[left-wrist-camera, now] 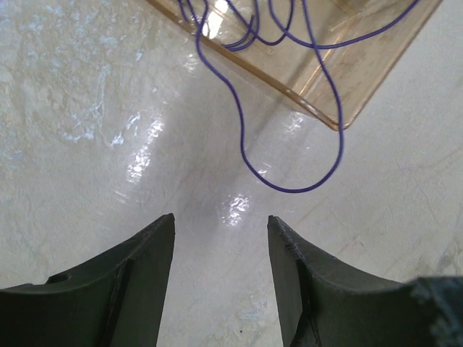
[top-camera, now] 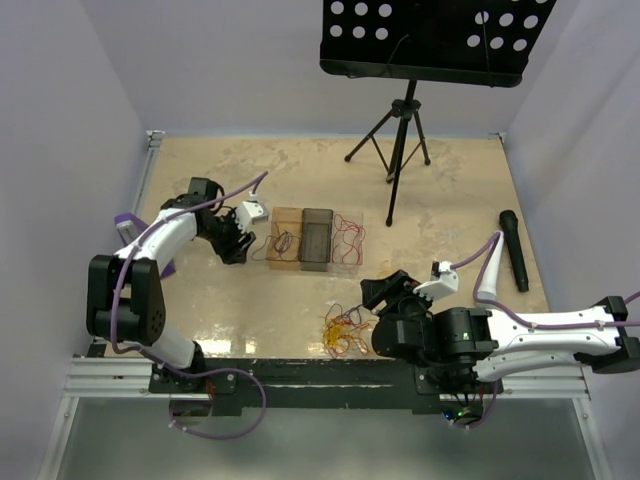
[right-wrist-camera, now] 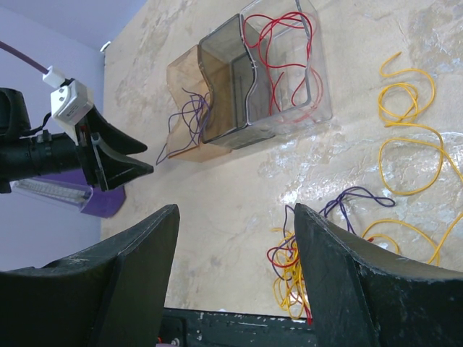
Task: Untangle the cables
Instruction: Place the cable in the bin.
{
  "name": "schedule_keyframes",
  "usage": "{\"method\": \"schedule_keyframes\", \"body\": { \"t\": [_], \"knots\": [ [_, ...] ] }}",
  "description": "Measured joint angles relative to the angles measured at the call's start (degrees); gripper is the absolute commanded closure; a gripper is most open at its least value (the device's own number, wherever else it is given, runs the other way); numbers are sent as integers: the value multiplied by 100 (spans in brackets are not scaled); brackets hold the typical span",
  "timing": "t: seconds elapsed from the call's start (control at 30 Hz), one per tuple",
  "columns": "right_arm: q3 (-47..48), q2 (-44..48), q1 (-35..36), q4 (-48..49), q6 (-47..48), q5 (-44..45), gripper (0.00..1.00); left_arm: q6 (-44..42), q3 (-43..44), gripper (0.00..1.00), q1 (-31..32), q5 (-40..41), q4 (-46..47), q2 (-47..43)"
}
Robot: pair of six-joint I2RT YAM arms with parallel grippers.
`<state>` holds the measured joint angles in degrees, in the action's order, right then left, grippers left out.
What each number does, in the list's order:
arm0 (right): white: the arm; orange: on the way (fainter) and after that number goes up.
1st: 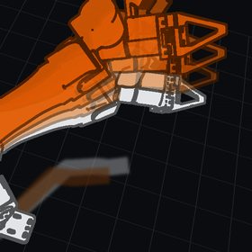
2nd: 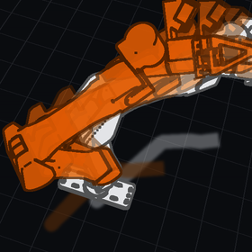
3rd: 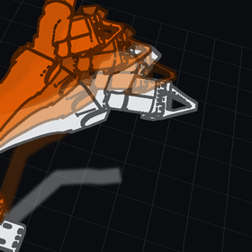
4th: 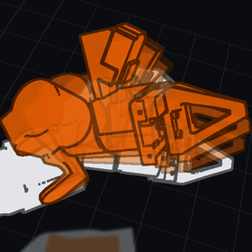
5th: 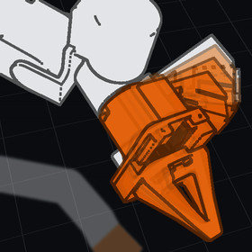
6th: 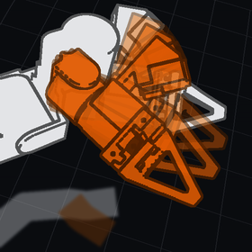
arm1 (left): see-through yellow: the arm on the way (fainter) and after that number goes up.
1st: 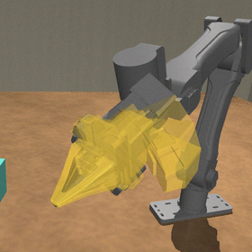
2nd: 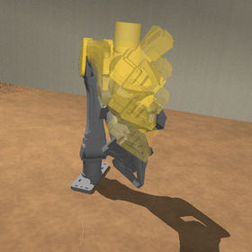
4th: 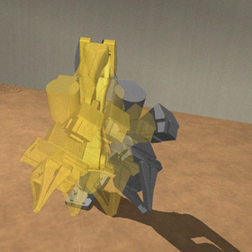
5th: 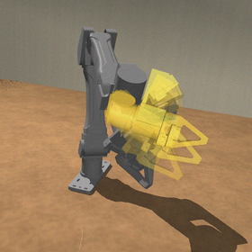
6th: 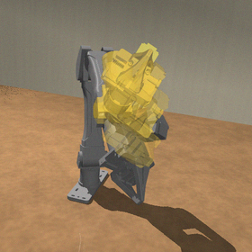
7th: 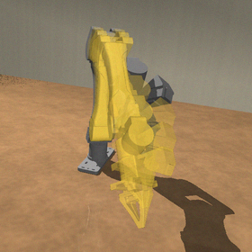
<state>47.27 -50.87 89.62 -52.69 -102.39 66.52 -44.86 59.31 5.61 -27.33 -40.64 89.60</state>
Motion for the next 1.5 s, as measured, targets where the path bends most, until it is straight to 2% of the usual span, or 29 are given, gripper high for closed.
{"method": "schedule_keyframes", "body": {
  "t": [0.43,0.93,1.3,1.5],
  "knots": [
    [0,-144,0,79,59,0,31,-192,-229,42,59,-492,306,-103],
    [0,-162,0,87,61,0,31,-295,-647,42,492,-319,885,-149],
    [0,-164,0,85,61,0,31,-275,-723,53,522,-334,1193,-501],
    [2,-160,0,76,52,0,31,-278,-715,54,704,-472,1191,-507]
  ]
}}
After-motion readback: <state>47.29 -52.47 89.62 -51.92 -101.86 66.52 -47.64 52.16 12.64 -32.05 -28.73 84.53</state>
